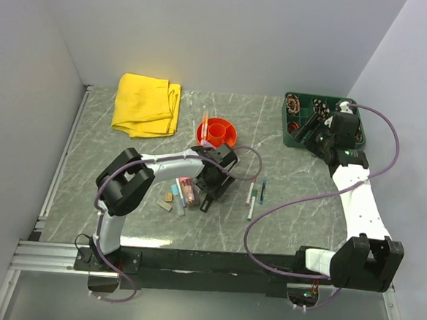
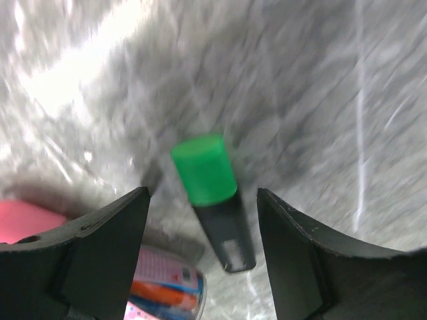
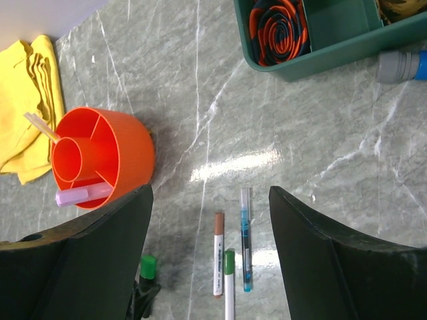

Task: Sort the stationery into containers
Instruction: Pick up the pen from the center of the board.

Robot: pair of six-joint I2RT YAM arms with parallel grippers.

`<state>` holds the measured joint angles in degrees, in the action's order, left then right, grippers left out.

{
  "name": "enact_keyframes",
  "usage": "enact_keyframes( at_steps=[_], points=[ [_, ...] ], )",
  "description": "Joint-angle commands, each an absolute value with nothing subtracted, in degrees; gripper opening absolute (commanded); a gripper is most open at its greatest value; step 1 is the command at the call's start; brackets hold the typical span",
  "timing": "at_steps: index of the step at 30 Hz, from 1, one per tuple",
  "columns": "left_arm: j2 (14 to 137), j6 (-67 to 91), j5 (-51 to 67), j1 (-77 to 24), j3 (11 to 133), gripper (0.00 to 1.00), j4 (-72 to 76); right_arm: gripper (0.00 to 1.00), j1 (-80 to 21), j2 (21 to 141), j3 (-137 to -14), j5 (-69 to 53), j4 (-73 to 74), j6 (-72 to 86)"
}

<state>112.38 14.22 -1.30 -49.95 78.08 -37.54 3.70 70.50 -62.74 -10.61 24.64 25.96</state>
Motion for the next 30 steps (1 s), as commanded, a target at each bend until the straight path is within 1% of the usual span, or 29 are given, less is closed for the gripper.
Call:
enact_keyframes(
  at_steps=[1, 4, 8, 10, 11, 13, 14, 16, 18, 19, 22, 26, 30],
  points=[
    [116.72, 13.80, 1.41, -50.62, 80.68, 0.71, -34.98, 0.78, 4.13, 68.12, -62.40, -10.90, 23.47, 25.84],
    [117.16, 13.45, 1.75, -51.15, 80.86, 0.65, -34.89, 0.78, 4.22, 67.85, -61.88, -10.99, 23.47, 25.75],
    [115.85, 13.27, 2.28, -51.50, 78.67, 0.53, -34.80, 0.78, 4.22, 67.76, -61.44, -11.07, 23.20, 25.93],
    [115.31, 13.10, 2.46, -51.59, 77.26, 0.50, -34.72, 0.78, 4.22, 67.68, -61.26, -11.16, 22.94, 26.01],
    [114.88, 13.01, 2.63, -51.59, 76.99, 0.44, -34.80, 0.78, 4.31, 67.76, -61.17, -11.16, 22.94, 26.19],
    [114.79, 12.57, 3.25, -51.50, 76.38, 0.36, -34.72, 0.78, 4.22, 67.68, -61.35, -11.25, 23.03, 26.19],
    [114.61, 12.31, 4.21, -51.42, 76.29, 0.27, -34.63, 0.78, 4.22, 67.85, -61.52, -11.16, 23.20, 26.10],
    [114.61, 11.43, 5.27, -51.15, 76.73, 0.19, -34.80, 0.78, 4.22, 67.94, -62.13, -11.07, 23.55, 25.93],
    [114.17, 10.73, 7.80, -50.37, 77.78, 0.05, -35.42, 0.78, 4.22, 68.03, -62.84, -10.55, 24.08, 25.23],
    [113.82, 10.11, 8.52, -49.93, 78.39, 0.01, -35.68, 0.78, 4.22, 68.11, -63.80, -10.46, 24.69, 24.88],
    [111.11, 8.97, 14.05, -47.21, 83.30, 0.01, -37.52, 0.77, 4.22, 68.12, -65.73, -9.76, 26.27, 23.30],
    [108.11, 6.69, 21.17, -44.21, 93.40, 0.01, -38.15, 0.77, 4.22, 68.38, -66.71, -8.53, 27.51, 21.45],
    [105.82, 5.02, 28.55, -40.36, 97.12, 0.01, -32.80, 0.77, 4.22, 68.38, -66.88, -7.48, 27.25, 20.74]
  ],
)
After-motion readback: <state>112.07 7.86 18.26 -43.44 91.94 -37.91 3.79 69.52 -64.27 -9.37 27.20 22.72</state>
